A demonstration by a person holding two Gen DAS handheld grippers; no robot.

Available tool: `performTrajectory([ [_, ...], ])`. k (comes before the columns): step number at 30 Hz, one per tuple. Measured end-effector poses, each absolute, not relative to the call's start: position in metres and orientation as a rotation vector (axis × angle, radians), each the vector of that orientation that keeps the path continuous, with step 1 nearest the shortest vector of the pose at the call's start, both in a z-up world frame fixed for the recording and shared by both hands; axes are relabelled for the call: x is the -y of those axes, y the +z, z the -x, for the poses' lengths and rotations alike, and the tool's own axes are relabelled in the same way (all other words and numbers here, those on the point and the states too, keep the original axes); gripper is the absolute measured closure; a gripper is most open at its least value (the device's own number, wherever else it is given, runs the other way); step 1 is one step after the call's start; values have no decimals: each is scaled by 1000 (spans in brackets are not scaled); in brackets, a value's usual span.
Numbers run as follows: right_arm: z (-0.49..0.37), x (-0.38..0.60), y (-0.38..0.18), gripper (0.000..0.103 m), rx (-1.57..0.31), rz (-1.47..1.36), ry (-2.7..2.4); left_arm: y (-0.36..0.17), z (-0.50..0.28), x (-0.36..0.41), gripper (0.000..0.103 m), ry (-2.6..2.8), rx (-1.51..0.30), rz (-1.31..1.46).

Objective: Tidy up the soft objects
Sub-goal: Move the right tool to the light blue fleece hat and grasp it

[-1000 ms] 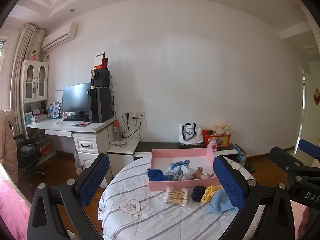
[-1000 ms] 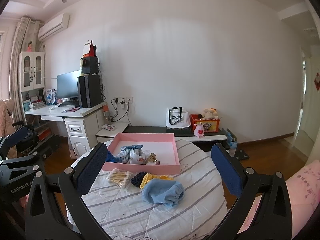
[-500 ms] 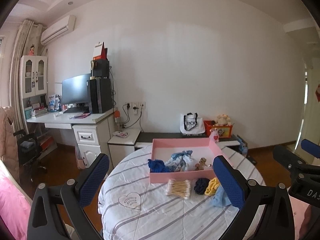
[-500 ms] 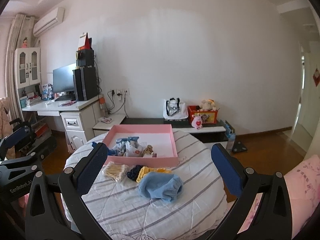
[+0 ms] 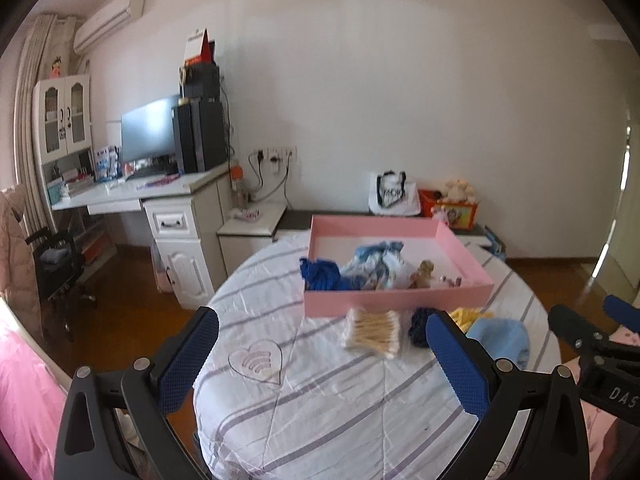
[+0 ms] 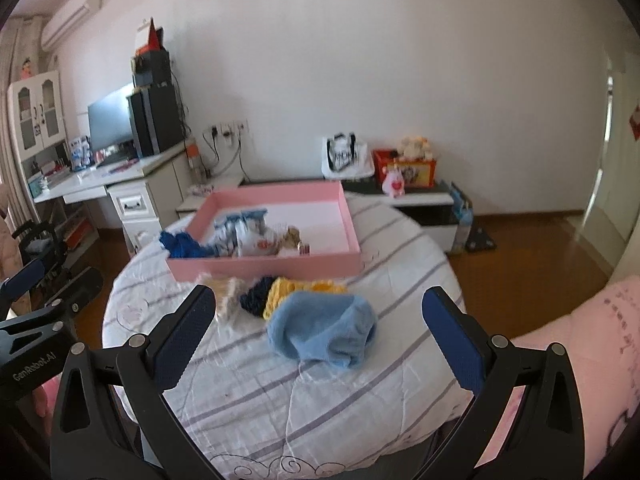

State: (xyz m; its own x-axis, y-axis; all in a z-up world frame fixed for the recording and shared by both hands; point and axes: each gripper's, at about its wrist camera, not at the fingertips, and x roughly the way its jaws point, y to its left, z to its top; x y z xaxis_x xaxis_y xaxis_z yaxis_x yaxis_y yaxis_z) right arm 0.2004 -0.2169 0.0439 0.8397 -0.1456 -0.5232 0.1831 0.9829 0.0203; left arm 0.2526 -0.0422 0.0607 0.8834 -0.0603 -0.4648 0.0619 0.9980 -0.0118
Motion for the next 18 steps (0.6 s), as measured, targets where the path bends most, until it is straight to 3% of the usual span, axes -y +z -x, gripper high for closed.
performTrajectory([
  [18, -266, 223, -36, 0, -808, -129, -245, 7, -328, 42, 0, -66, -673, -52],
])
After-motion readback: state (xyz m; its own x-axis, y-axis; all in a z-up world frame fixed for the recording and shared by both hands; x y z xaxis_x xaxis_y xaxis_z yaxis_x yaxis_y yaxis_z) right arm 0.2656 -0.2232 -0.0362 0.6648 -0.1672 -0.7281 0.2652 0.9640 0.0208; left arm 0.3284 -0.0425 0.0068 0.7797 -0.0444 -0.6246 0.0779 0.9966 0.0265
